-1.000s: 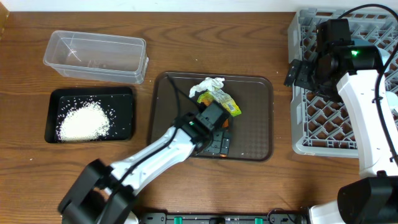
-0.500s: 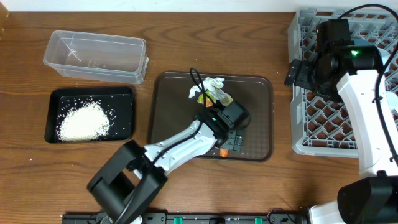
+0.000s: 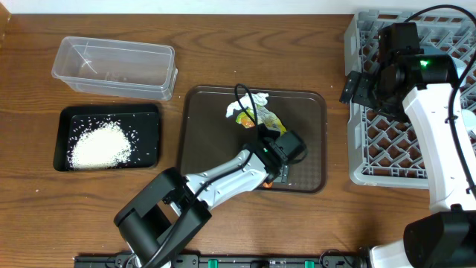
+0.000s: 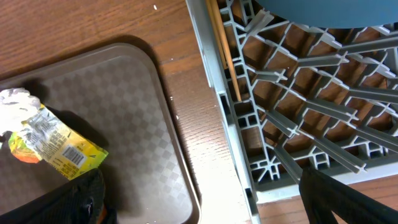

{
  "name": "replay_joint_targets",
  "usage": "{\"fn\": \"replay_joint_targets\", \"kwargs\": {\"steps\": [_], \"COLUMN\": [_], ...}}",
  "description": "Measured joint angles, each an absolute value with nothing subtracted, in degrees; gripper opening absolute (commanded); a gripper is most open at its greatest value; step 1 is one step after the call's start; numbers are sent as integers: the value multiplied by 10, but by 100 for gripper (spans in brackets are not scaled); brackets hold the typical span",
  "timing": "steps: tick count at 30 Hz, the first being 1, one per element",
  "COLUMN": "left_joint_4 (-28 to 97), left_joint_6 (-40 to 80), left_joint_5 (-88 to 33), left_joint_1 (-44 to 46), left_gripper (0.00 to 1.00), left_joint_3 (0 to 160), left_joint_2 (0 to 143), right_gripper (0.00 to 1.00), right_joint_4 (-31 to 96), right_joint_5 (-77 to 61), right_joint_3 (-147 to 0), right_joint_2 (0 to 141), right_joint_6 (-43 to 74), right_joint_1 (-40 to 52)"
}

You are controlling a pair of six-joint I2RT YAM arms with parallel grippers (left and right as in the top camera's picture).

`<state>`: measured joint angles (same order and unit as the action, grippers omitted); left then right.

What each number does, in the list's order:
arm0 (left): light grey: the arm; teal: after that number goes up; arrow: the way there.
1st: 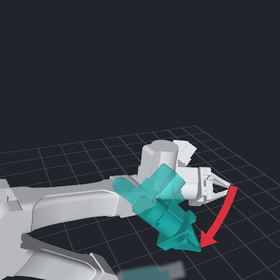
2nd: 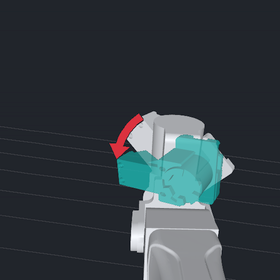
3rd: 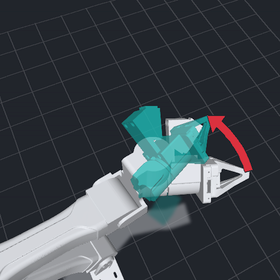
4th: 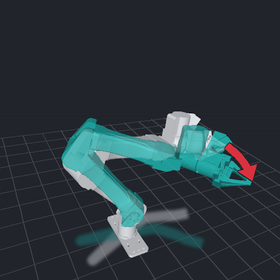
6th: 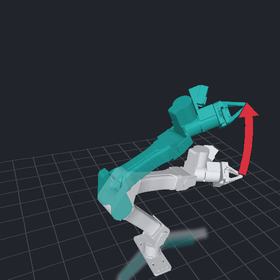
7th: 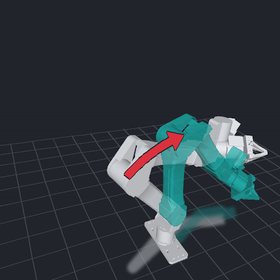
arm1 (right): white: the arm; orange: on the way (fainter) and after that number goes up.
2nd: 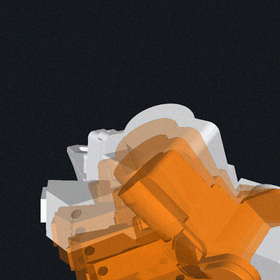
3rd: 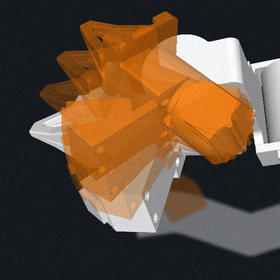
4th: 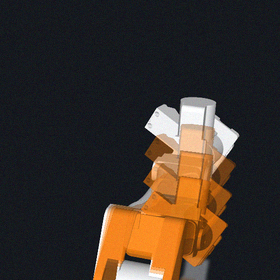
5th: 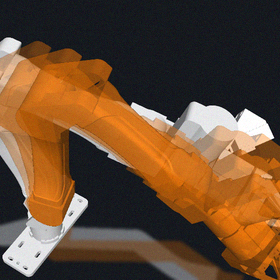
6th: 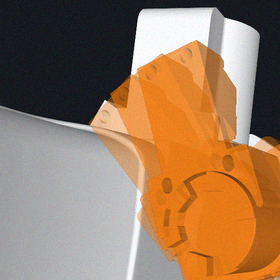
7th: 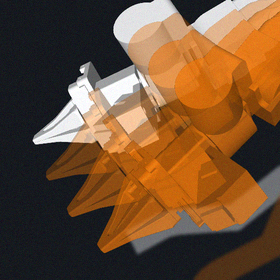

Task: Sort waste into correct bins and load items into the dishwasher rack
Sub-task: 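Grasp the orange carrot with the left gripper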

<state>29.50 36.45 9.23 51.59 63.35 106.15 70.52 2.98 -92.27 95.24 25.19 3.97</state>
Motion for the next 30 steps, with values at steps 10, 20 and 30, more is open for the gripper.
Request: {"fn": "replay_joint_targets", "kwargs": {"steps": [10, 20, 30], "left_joint_4": [293, 291, 282], "left_joint_6": [393, 420, 427], "left_joint_5": [107, 107, 102], "left_joint_1": [520, 520, 520], "left_gripper": [69, 69, 64], "left_joint_3": [634, 634, 634], "left_joint_2": [1063, 1064, 1076], "right_gripper": [99, 99, 99], "right_joint_4": [705, 705, 705], "right_joint_5": [30, 30, 30], "right_joint_3": [-923, -923, -923], "right_joint_2": [952, 952, 952], "right_joint_6": [252, 252, 252], "right_joint_1": [40, 40, 40]}}
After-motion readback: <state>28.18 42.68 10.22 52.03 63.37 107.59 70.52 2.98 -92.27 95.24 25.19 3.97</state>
